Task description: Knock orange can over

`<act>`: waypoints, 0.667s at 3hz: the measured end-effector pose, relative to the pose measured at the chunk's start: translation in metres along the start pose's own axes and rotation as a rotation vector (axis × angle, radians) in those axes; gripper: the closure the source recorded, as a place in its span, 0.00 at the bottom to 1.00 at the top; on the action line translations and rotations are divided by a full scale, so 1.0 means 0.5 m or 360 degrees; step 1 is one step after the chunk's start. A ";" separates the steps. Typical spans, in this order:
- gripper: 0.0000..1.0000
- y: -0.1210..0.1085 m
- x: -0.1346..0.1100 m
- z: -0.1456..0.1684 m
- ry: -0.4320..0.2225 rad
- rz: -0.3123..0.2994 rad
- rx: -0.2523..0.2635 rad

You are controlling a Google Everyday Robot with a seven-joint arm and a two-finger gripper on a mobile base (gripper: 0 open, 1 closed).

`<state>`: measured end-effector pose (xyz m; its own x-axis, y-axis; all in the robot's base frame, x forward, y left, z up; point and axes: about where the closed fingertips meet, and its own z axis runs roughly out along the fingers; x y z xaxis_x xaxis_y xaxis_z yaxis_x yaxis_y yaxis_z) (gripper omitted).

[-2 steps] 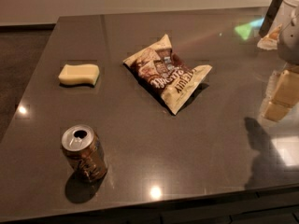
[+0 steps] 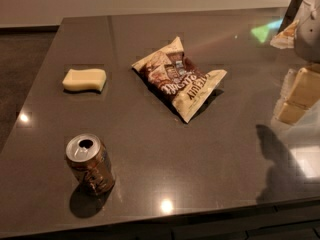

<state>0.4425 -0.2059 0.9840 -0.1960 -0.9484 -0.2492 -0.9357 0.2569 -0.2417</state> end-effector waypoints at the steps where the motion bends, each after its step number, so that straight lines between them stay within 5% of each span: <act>1: 0.00 -0.001 -0.079 -0.006 -0.0190 -0.0105 -0.0007; 2: 0.00 0.028 -0.189 0.004 -0.0386 -0.0256 -0.0051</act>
Offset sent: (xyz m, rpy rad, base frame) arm 0.0019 0.1598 0.0203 0.2990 -0.0694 0.3712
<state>0.4485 -0.1122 1.0024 0.0281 -0.9035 -0.4278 -0.9587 0.0969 -0.2675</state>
